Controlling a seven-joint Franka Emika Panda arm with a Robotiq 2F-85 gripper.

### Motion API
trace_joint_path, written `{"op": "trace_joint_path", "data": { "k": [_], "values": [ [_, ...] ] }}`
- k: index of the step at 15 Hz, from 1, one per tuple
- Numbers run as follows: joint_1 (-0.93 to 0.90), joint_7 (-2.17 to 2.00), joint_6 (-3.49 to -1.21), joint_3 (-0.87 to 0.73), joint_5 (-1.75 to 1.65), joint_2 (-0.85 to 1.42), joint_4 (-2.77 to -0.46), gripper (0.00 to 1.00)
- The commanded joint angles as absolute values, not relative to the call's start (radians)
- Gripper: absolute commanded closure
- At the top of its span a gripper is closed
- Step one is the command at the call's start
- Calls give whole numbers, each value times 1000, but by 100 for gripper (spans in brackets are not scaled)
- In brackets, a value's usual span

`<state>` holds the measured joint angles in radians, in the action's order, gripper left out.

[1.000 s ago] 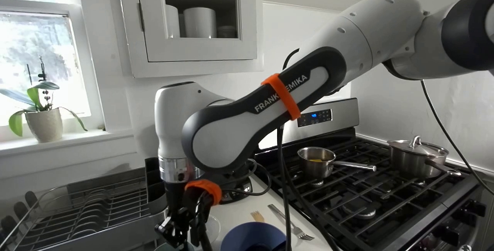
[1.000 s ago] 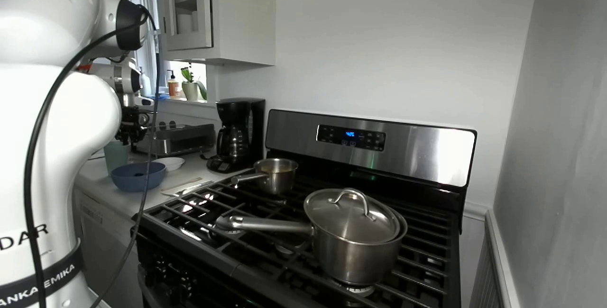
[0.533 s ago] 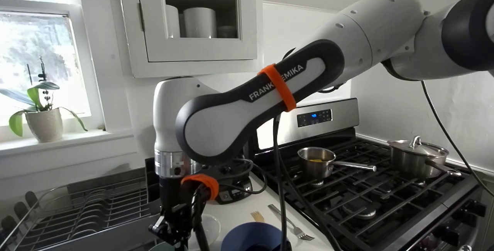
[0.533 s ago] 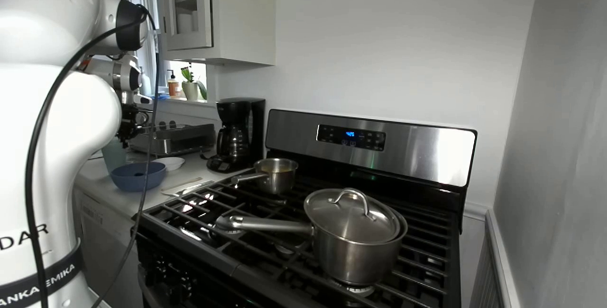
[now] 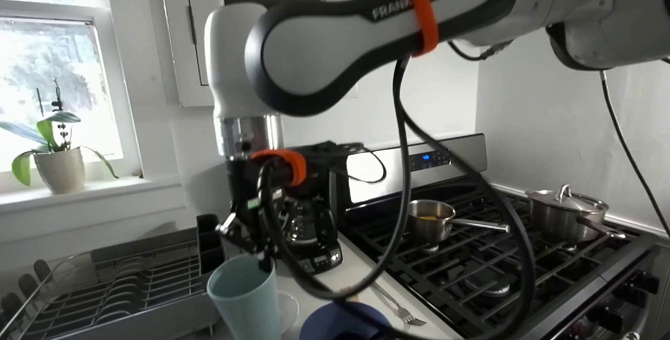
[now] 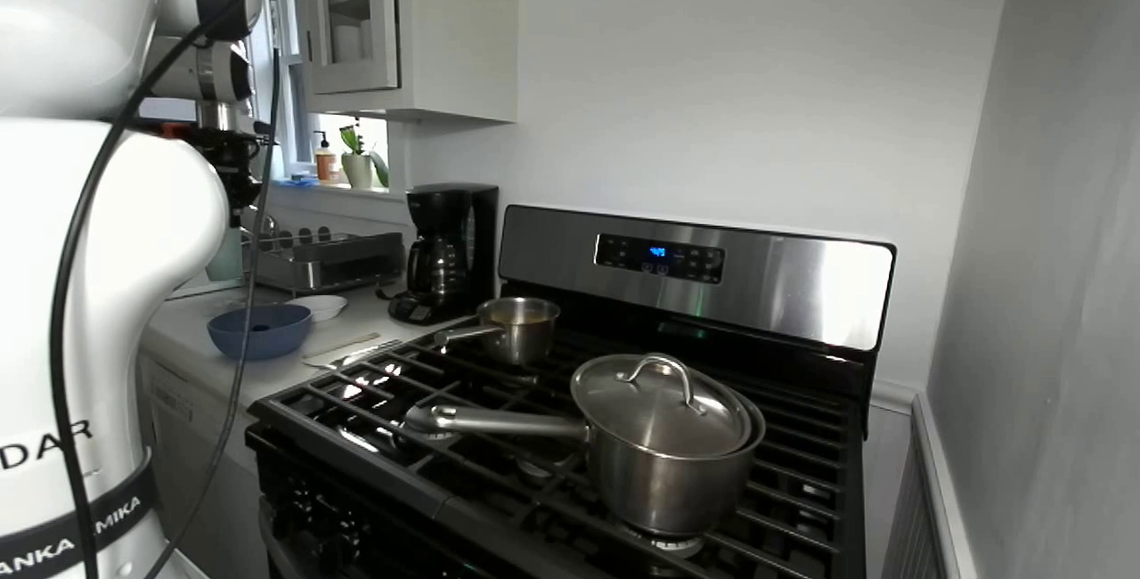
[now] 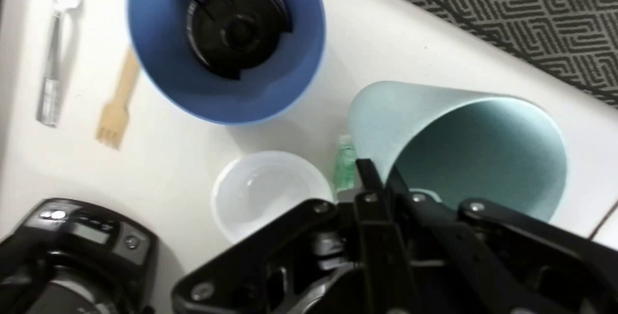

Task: Pour the liquid from the grey cup into the small pot on the left back of the stove

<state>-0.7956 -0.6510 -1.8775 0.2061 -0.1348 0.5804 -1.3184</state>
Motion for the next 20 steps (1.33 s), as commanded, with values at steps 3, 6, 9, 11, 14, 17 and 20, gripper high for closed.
{"op": "trace_joint_path", "data": {
  "k": [3, 6, 9, 11, 14, 17, 20],
  "values": [
    [-846, -827, -1614, 184, -218, 371, -1454, 97],
    [-851, -941, -1500, 199, -225, 290, -1520, 97],
    [-835, -1032, -1458, 211, -247, 208, -1597, 97],
    [-820, -996, -1452, 231, -233, 271, -1524, 96],
    [-812, -1014, -1450, 236, -236, 236, -1560, 96],
    [-809, -1003, -1441, 239, -237, 236, -1557, 99],
    [-761, -982, -1478, 239, -206, 122, -1637, 99]
  ]
}}
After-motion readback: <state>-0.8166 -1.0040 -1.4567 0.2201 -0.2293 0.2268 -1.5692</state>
